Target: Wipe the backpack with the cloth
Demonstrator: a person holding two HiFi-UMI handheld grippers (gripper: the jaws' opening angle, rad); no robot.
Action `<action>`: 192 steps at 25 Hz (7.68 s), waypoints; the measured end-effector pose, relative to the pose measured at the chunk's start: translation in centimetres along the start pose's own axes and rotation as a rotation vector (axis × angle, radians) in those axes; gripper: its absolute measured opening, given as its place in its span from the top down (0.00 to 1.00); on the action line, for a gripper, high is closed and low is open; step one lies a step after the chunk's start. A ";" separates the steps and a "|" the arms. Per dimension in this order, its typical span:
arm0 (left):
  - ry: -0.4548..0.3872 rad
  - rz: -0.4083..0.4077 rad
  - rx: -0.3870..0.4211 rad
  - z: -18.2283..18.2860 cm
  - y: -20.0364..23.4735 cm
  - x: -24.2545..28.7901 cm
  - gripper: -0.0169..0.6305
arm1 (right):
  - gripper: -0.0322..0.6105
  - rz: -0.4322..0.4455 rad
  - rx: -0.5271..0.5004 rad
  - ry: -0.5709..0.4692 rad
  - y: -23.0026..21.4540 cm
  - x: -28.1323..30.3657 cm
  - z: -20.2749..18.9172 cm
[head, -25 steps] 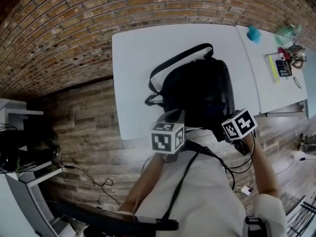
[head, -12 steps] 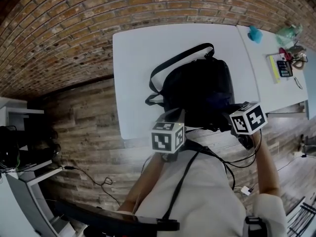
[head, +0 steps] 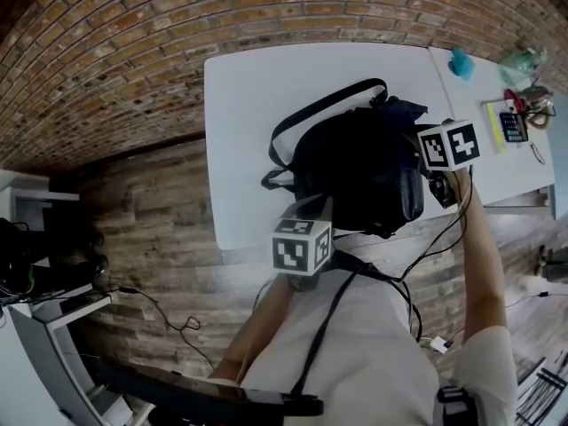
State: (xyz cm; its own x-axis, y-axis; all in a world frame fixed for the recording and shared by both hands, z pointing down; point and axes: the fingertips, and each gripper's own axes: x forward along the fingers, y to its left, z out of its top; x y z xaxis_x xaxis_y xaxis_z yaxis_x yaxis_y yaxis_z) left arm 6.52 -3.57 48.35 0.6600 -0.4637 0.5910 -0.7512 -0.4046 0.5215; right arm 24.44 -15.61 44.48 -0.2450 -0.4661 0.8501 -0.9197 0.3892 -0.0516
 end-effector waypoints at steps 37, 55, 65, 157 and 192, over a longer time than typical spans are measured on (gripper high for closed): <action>0.018 -0.005 0.017 -0.2 -0.4 0.4 0.97 | 0.89 -0.047 -0.005 0.125 -2.1 3.4 -2.6; 0.014 -0.014 0.023 -0.4 -0.7 0.3 0.97 | 0.89 -0.010 -0.027 0.142 0.3 1.2 -5.9; 0.019 -0.023 0.029 -0.4 -0.9 0.7 0.97 | 0.89 0.019 -0.010 0.137 1.6 -0.1 -7.5; 0.047 -0.014 0.051 -0.7 -1.7 1.4 0.97 | 0.89 0.010 0.050 0.142 -5.5 3.3 -5.0; 0.060 -0.064 0.078 -1.5 -3.6 1.8 0.97 | 0.89 0.066 0.005 0.243 -1.3 -0.9 -13.8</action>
State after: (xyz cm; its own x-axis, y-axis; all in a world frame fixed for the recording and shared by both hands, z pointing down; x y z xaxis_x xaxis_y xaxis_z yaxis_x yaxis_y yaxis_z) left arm 10.42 -1.74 48.46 0.7038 -0.3875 0.5954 -0.7039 -0.4932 0.5111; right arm 30.04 -4.72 51.03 -0.2237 -0.2347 0.9460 -0.9058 0.4083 -0.1129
